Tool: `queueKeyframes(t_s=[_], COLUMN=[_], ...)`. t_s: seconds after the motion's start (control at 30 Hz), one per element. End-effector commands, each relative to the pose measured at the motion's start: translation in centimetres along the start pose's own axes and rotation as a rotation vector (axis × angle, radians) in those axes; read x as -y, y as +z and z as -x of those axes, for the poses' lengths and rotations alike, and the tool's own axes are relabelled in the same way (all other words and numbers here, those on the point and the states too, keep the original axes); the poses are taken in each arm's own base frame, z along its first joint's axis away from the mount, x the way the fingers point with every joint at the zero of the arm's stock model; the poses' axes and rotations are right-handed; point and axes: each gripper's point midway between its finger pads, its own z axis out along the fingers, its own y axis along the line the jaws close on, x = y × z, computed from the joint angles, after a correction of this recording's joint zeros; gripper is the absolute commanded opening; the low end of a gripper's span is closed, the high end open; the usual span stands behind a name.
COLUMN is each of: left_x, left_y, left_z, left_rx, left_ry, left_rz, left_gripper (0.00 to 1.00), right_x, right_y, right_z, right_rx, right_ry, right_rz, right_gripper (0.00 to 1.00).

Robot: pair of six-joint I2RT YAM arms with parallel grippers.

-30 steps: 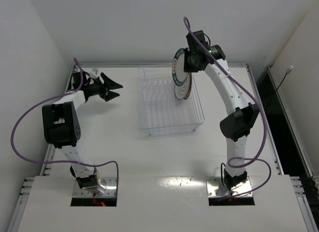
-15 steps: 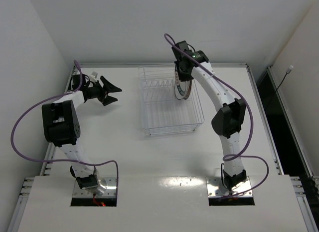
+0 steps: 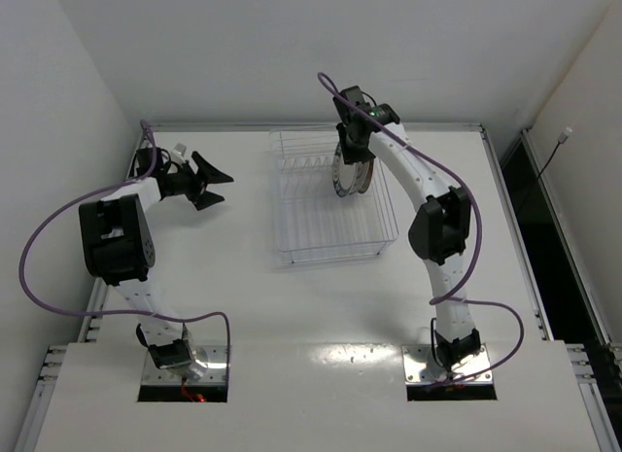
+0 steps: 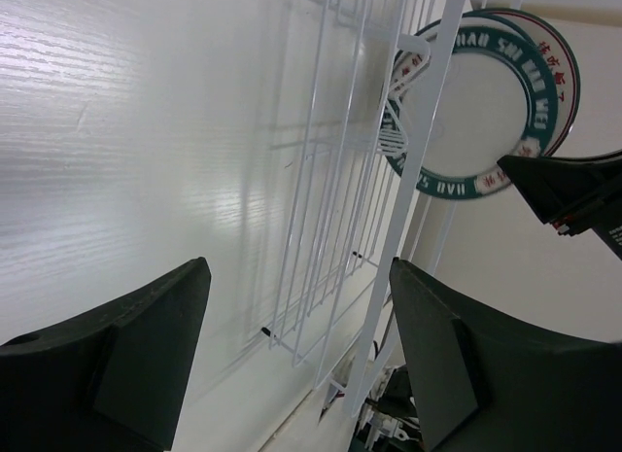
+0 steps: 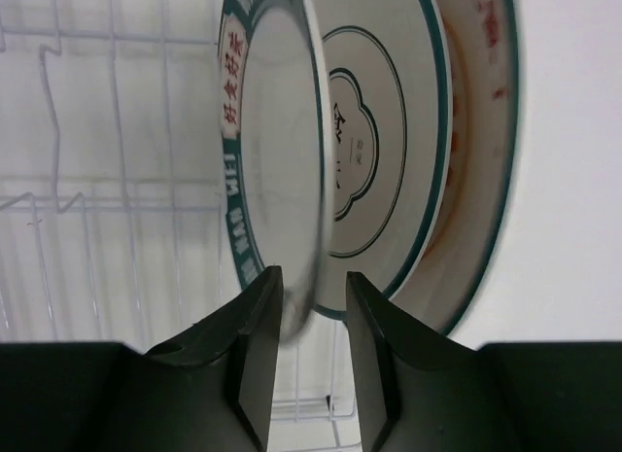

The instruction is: Load the plates into the dish rack

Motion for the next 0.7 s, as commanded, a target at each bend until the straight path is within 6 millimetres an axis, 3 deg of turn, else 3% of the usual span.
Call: queueKeyframes(t_s=[0.0,0.13,0.27,0.43,0.47,0.57,0.63,0.67], left_x=[-0.1,-0.3,-0.6,-1.2,-1.1,-1.9,-2.4,-2.1], left_y=[-0.2,-0.2,-0.1,-0.5,-0.5,-1.0,-1.0,-1.2], left_z=[0.5,0.4,0.2,0.8,1.1,1.2,1.3,1.3], left_rx=[0.003,-0.002,-0.011,0.007,0.014,0.027,0.031,0.036], left_ry=[0.010,0.021,0.007,0.025,0.037,0.068,0.070,0.077], left_rz=[-0.002,0.001,0.008,0.043,0.053,0.119,0.146,0.142], left_gripper=[0.72,0.72,0.72,0.72,0.72,0.72,0.72,0.72], right_x=[0.9,2.1,3.2,5.1,5.4,6.6,6.9,8.1], right_y=[-0.3,-1.2,-5.5,-11.3,-12.1,-14.1,-14.1,-14.8], right_z=[1.5,2.2,4.5,6.2,6.3,5.8,4.6,4.1], right_rx=[0.043,0.060,0.135,0.252,0.263,0.269,0.229,0.230], right_ry=[0.043,0.083,0.125,0.209,0.235,0.292,0.313,0.330], right_rz=[0.023,0.015,0.046,0.169,0.234,0.306,0.337,0.322], right_gripper=[0.30,0.36,0.42,0.72,1.00,1.00,1.00,1.00])
